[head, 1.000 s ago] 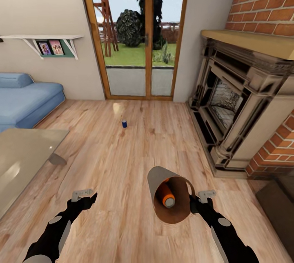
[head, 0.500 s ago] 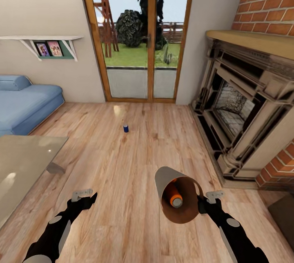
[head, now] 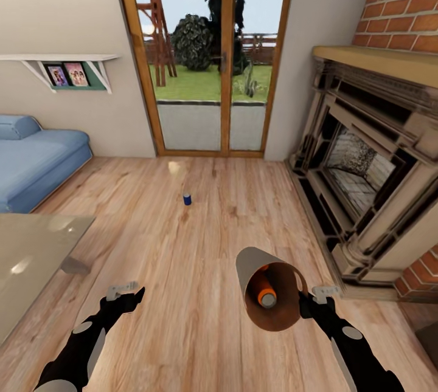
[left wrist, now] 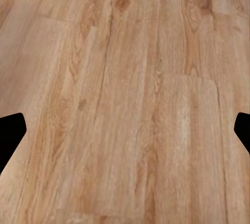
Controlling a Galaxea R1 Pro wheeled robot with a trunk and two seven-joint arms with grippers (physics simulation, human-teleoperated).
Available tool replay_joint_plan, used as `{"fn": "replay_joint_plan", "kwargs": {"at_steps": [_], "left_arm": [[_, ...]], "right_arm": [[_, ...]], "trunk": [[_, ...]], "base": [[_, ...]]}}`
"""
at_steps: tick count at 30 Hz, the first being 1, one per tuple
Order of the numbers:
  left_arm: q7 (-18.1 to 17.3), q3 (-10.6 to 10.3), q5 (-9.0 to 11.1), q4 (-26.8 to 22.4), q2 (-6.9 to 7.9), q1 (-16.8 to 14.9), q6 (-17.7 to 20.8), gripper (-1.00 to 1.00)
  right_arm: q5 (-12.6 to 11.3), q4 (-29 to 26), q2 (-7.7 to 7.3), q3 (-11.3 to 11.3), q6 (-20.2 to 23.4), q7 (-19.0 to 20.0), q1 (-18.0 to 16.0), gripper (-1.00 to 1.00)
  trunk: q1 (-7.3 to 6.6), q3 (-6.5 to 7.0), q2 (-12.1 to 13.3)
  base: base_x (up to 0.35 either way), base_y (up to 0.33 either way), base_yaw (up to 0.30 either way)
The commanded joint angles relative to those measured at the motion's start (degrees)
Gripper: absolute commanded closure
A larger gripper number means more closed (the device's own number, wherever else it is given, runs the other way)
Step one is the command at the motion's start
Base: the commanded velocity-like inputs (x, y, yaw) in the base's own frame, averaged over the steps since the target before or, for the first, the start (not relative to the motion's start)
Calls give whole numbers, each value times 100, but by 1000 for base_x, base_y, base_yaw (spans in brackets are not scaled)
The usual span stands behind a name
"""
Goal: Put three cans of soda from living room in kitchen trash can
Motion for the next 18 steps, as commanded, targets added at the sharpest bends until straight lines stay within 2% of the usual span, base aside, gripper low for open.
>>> {"fn": "replay_joint_plan", "kwargs": {"at_steps": [1, 18], "left_arm": [[0, 0, 0, 1, 0, 0, 0, -100], [13, 0, 0, 1, -5, -1, 5, -100]], "right_arm": [[-48, -12, 4, -2, 3, 38, -3, 100], [-48, -5, 8, 5, -14, 47, -3, 100]], "trunk": [[0, 3, -1], [0, 136, -1]], "base": [[324, 1, 0], [324, 0, 0]]}}
